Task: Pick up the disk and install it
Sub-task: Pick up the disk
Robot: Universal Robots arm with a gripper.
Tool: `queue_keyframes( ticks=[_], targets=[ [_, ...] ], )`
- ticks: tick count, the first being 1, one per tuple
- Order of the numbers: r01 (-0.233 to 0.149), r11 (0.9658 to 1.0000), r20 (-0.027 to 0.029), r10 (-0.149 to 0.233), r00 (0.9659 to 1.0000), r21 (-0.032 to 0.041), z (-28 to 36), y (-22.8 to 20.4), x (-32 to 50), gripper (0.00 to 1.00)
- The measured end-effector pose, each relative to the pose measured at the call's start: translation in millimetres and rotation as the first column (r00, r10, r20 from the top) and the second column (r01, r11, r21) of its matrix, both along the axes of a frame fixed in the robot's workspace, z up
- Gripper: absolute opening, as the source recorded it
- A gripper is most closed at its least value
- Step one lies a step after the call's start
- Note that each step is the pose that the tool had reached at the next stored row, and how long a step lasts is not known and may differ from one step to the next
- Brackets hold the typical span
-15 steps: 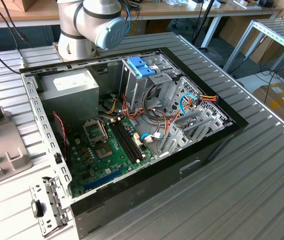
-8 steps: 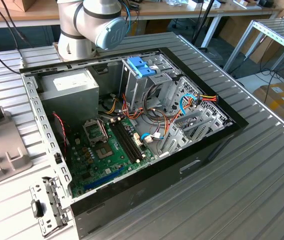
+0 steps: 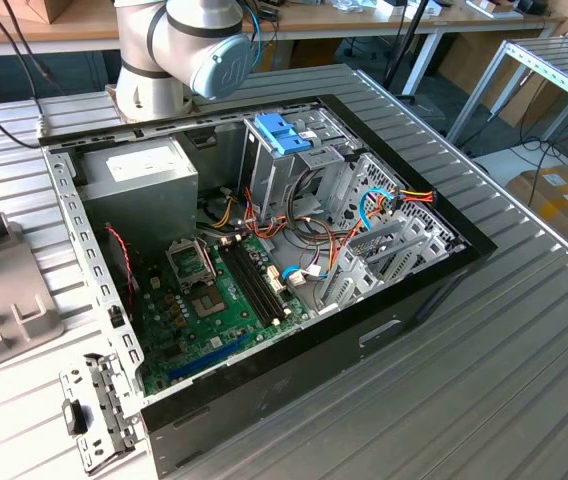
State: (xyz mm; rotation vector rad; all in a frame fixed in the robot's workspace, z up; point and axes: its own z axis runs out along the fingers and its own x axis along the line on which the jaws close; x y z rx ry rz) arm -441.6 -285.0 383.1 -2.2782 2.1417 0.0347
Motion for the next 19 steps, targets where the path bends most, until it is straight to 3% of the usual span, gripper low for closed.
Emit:
queue_keyframes(
  ticks=[19],
  targets=[
    [0.0, 1.0, 0.0, 0.0, 1.0, 0.0017, 15.1, 0.0, 0.0, 0.37]
  ],
)
